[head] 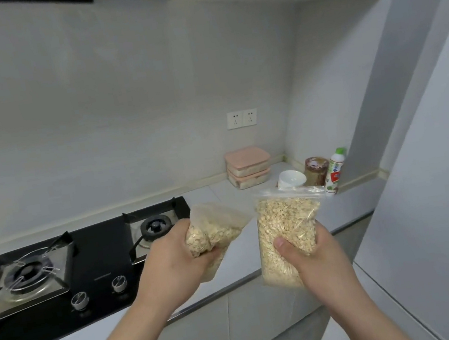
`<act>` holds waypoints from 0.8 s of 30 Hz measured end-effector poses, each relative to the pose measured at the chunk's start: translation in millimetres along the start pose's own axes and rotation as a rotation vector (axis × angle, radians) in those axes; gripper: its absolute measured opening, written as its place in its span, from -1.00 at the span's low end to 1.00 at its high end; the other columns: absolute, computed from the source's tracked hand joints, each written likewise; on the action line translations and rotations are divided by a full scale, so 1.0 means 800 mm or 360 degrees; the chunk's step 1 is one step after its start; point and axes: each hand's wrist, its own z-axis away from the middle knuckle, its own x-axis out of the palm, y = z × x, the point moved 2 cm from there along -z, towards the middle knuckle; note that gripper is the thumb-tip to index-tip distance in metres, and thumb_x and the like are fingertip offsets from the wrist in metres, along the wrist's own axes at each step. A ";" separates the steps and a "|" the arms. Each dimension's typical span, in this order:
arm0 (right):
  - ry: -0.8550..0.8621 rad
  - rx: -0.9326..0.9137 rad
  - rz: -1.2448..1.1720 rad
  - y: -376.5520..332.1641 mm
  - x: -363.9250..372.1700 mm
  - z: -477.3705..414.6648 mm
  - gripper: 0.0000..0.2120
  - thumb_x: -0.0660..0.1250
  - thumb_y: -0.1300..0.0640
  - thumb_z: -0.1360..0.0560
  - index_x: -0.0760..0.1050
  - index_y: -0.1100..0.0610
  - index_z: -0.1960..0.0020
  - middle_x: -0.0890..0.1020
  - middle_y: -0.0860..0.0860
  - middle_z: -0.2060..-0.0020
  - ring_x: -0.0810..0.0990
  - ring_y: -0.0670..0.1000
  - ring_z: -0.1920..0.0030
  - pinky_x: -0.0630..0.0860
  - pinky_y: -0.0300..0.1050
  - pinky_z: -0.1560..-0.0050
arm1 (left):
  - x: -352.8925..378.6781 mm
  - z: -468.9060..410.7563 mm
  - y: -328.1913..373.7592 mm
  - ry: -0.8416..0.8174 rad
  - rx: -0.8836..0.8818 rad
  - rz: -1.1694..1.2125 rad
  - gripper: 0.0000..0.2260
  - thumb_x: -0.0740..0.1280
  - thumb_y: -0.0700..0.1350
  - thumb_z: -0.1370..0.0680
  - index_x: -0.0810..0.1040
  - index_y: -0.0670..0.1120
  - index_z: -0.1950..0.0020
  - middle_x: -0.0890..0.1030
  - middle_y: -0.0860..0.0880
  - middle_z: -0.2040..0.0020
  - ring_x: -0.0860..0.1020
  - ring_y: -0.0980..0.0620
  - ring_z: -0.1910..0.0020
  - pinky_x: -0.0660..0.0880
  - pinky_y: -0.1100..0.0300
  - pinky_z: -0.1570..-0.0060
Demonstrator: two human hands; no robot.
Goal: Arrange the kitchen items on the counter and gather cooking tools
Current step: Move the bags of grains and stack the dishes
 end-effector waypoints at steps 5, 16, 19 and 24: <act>-0.0057 -0.0045 -0.0025 0.021 -0.050 -0.084 -0.75 0.48 0.03 -0.49 0.54 -0.09 -0.14 0.70 -0.18 0.01 0.66 -0.15 -0.02 0.58 -0.04 -0.14 | 0.056 -0.041 0.037 0.0124 -0.0045 -0.0004 -0.70 0.54 0.07 -0.39 0.52 0.13 -0.03 0.61 0.20 0.16 0.57 0.20 0.14 0.56 0.10 0.13; -0.0151 -0.0086 -0.0107 0.042 -0.094 -0.255 -0.65 0.49 -0.02 -0.47 0.51 -0.05 -0.21 0.67 -0.19 -0.05 0.63 -0.12 -0.11 0.53 0.07 -0.26 | 0.138 -0.146 0.093 0.0266 -0.0151 0.0070 -0.65 0.56 0.00 -0.39 0.56 0.07 -0.13 0.63 0.19 0.09 0.54 0.30 0.10 0.44 0.34 0.19; -0.0126 -0.0057 -0.0124 0.051 -0.087 -0.304 -0.61 0.49 -0.01 -0.47 0.48 -0.02 -0.25 0.65 -0.15 -0.10 0.61 -0.09 -0.15 0.50 0.07 -0.29 | 0.159 -0.191 0.088 0.0268 -0.0194 0.0161 -0.66 0.57 -0.02 -0.39 0.55 0.10 -0.10 0.61 0.21 0.10 0.52 0.32 0.11 0.38 0.37 0.23; -0.0023 -0.0045 -0.0124 0.059 -0.055 -0.393 -0.66 0.49 0.04 -0.48 0.53 0.01 -0.21 0.67 -0.12 -0.03 0.64 -0.07 -0.08 0.54 0.08 -0.24 | 0.185 -0.279 0.058 0.0287 -0.0271 0.0297 -0.70 0.59 -0.02 -0.38 0.59 0.09 -0.04 0.67 0.12 0.10 0.61 0.17 0.10 0.49 0.24 0.18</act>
